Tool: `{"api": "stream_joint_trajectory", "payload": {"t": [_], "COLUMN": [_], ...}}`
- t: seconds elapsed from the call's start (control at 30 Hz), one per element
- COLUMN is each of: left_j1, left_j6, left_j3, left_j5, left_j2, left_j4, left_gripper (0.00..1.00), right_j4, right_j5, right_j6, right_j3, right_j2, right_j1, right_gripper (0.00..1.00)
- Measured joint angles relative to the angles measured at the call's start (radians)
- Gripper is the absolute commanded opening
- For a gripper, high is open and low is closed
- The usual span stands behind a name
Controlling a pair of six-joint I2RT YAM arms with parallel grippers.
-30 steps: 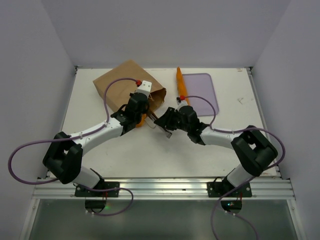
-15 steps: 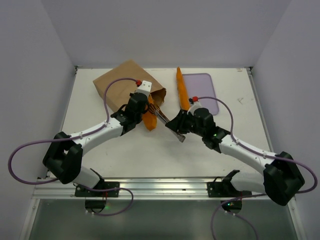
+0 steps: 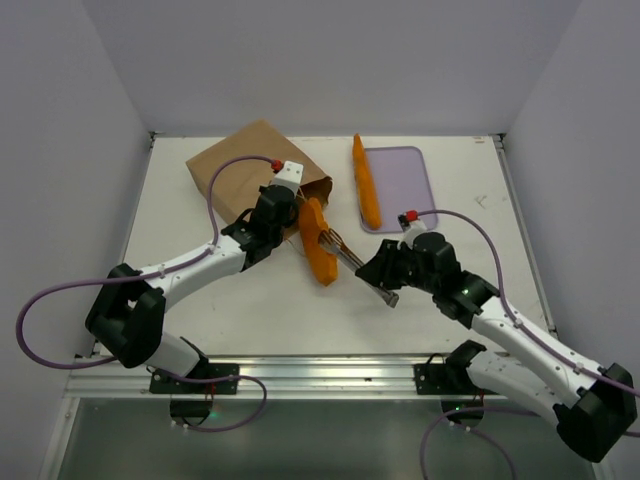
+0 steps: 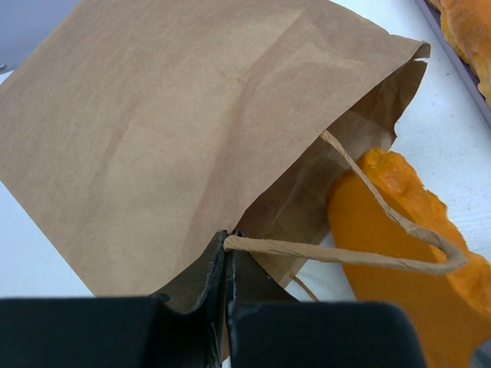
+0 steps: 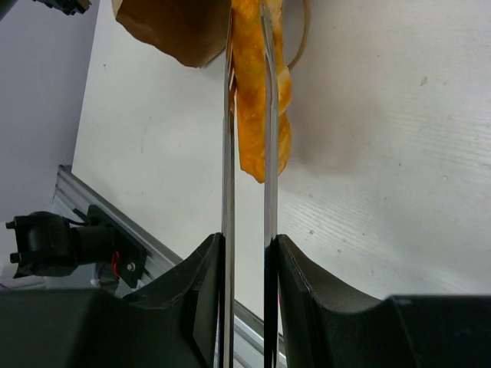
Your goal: Take the fake bread out of the paper bag
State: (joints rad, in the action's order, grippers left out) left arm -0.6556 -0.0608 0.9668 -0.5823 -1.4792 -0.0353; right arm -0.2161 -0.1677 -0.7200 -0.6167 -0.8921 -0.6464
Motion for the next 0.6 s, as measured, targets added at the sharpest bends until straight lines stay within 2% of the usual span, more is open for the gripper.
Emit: {"api": "stream_joint_trajectory", "payload": {"t": [0.2, 0.4, 0.6], "left_j1": [0.000, 0.000, 0.000], "left_j6": [0.000, 0.000, -0.002], "left_j3": [0.000, 0.000, 0.000], "left_j5": [0.000, 0.001, 0.003], "left_j2": [0.000, 0.000, 0.000], "left_j4": [0.000, 0.000, 0.000], "left_gripper": [0.00, 0.00, 0.00], "right_j4": [-0.190, -0.377, -0.465], "right_j5": [0.013, 0.071, 0.133], "right_j6": [0.055, 0.120, 0.181], "right_j3": [-0.022, -0.119, -0.246], "right_j2": [0.098, 0.146, 0.148], "right_j1": [0.007, 0.020, 0.040], "right_gripper": [0.04, 0.02, 0.01]}}
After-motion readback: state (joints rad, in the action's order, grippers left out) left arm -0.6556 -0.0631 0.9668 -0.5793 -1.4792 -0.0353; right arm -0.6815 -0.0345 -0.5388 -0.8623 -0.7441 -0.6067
